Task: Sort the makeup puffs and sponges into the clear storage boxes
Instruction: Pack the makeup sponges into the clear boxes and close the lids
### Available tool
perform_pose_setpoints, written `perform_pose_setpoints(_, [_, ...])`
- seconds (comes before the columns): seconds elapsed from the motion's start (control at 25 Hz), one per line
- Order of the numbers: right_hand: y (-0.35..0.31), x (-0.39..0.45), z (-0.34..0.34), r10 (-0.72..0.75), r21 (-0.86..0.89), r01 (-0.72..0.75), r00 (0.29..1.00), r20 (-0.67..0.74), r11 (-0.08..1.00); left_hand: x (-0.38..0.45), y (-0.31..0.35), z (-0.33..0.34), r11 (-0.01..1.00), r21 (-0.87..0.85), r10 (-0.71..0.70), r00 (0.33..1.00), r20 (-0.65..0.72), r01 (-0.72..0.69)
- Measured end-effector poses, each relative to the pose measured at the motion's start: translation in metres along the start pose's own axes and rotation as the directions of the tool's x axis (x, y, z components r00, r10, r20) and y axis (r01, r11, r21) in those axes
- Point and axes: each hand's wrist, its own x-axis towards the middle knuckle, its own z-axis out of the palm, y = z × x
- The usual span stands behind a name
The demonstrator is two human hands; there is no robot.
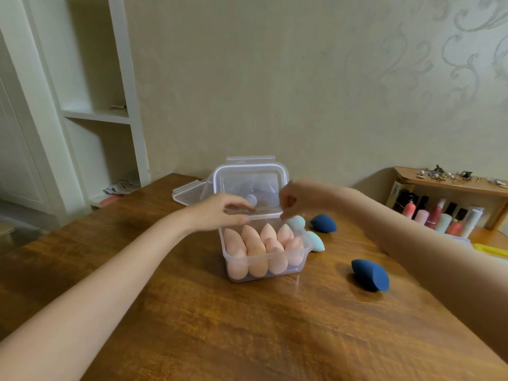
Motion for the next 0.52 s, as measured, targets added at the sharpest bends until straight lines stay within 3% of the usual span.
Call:
perform_pose_setpoints(0.04, [0.0,-0.002,0.001,-0.009,0.06,0.014,0.997,-0.073,0.998,-0.003,-0.005,-0.002,1.0,0.006,-0.005,0.998,-0.066,0.005])
perform_pose_setpoints(0.08, [-0.001,-0.004,0.005,-0.03,0.102,0.036,0.998,-0.056,0.994,-0.006,-0.008,-0.001,0.999,0.046,-0.006,0.997,-0.073,0.009])
perform_pose_setpoints(0.24, [-0.012,0.002,0.025,-0.055,0.089,0.03,0.954,0.296,0.996,-0.003,-0.009,0.022,0.994,0.107,-0.003,0.997,0.074,-0.005])
perform_pose_setpoints(0.44, [-0.02,0.011,0.034,0.046,0.041,-0.06,0.957,0.287,0.997,0.009,0.0,0.038,0.963,0.269,-0.023,0.994,0.105,-0.006])
perform_pose_setpoints(0.52, [-0.014,0.004,0.017,-0.023,0.156,-0.001,0.988,0.152,0.988,0.007,0.003,0.026,0.966,0.257,-0.035,0.996,0.084,0.013])
